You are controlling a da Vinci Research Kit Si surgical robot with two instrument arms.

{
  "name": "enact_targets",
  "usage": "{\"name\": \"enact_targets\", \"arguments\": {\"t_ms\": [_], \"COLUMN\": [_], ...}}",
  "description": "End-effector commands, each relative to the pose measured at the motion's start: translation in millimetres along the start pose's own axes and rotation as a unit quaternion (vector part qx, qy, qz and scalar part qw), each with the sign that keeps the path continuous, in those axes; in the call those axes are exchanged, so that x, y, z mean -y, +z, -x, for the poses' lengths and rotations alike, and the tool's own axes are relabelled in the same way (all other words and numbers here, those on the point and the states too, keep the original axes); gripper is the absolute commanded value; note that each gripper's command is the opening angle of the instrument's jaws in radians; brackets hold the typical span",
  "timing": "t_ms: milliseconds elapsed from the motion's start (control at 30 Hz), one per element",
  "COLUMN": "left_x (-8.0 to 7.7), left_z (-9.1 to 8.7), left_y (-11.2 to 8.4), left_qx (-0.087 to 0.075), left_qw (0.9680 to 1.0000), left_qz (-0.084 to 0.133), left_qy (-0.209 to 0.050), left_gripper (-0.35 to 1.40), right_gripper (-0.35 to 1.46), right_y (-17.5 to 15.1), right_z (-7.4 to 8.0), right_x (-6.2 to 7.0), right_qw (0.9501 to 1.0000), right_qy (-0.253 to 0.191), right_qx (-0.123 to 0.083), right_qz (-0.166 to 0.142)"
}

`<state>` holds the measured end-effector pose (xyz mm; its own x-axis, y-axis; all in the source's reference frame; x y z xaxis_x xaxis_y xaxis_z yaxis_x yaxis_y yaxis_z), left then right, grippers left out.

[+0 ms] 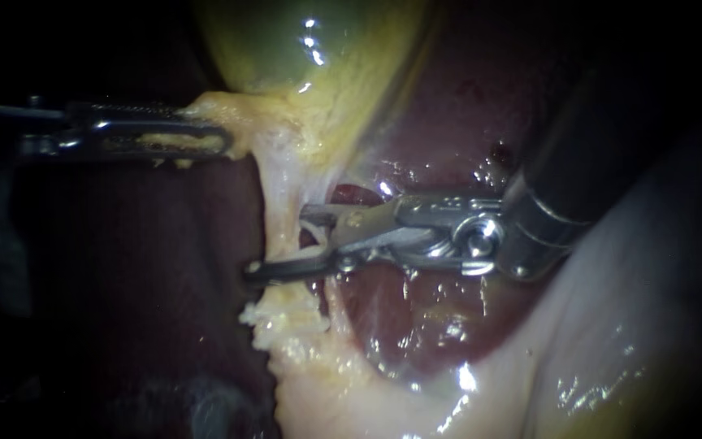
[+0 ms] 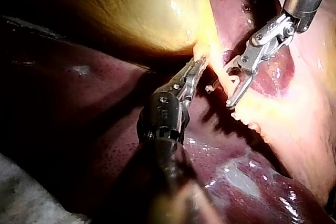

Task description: Clipping third clip left tube

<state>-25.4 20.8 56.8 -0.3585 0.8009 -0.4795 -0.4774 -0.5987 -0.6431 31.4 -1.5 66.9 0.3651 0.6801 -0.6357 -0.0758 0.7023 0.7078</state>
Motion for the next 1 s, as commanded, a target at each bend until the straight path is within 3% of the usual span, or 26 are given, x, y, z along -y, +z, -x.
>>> {"name": "enact_targets", "arguments": {"t_ms": [33,367,567,767,1000], "left_x": [0.0,-0.1,0.0,0.0,0.0], "left_z": [0.0,-0.1,-0.1,-0.1,0.0], "left_y": [0.0,0.0,0.0,0.0,-0.1], "left_qx": [0.0,0.0,0.0,0.0,0.0], "left_qw": [1.0,1.0,1.0,1.0,1.0], "left_qz": [0.0,0.0,0.0,0.0,0.0], "left_qy": [0.003,0.002,0.002,0.002,0.003], "left_gripper": [-0.35,-0.35,-0.35,-0.35,-0.35], "right_gripper": [0.47,0.46,0.46,0.46,0.46], "right_y": [0.1,0.0,-1.1,-1.9,-2.1], "right_z": [-0.1,-0.5,-2.1,-3.8,-5.1], "right_x": [-0.1,-1.2,-1.2,-0.4,1.6], "right_qw": [1.0,0.997,0.9943,0.9917,0.9892], "right_qy": [0.003,0.056,0.064,0.067,0.064], "right_qx": [-0.004,-0.05,-0.078,-0.096,-0.105], "right_qz": [0.0,-0.016,-0.032,-0.055,-0.08]}}
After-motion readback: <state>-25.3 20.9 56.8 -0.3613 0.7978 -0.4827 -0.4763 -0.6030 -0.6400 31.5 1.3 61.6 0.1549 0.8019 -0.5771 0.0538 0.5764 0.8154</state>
